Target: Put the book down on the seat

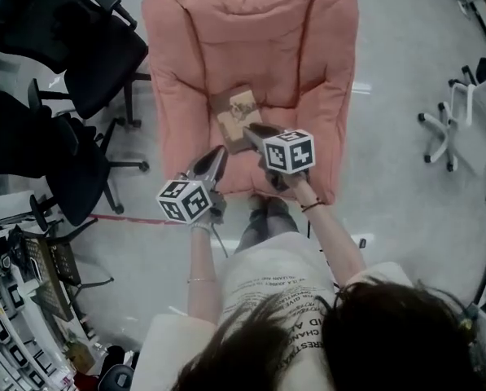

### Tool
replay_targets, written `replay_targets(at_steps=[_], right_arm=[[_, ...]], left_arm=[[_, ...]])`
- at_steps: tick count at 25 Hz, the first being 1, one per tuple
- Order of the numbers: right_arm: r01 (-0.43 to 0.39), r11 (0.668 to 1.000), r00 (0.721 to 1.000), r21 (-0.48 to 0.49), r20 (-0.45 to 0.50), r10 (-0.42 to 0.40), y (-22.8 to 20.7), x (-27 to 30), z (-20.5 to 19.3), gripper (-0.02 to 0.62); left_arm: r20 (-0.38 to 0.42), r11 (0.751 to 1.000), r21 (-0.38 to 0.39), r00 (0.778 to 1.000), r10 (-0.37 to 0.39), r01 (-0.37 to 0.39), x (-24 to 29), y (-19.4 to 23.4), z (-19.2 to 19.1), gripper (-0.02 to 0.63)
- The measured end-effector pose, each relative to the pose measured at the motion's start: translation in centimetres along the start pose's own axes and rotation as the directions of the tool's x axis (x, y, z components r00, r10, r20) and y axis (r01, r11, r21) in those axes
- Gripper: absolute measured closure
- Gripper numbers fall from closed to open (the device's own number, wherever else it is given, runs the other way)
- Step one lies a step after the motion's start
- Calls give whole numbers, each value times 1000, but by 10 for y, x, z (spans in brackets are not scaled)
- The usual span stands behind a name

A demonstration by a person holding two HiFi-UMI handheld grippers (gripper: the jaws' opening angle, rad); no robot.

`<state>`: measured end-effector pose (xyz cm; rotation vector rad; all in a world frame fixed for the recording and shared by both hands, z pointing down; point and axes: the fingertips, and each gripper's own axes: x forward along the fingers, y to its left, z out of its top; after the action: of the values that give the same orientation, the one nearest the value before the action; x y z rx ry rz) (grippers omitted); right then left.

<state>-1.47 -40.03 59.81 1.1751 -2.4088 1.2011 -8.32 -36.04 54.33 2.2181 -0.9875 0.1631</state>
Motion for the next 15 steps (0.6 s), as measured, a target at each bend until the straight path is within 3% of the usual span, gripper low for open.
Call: replay_targets(at_steps=[4, 15], right_arm=[[-36, 998, 999, -43, 39, 38, 23, -22, 14, 517], [-109, 986, 991, -123, 70, 118, 79, -64, 34, 591]], left_arm=[[55, 999, 30, 998, -26, 25, -11, -17, 19, 609], [78, 995, 86, 995, -58, 52, -49, -50, 35, 609]])
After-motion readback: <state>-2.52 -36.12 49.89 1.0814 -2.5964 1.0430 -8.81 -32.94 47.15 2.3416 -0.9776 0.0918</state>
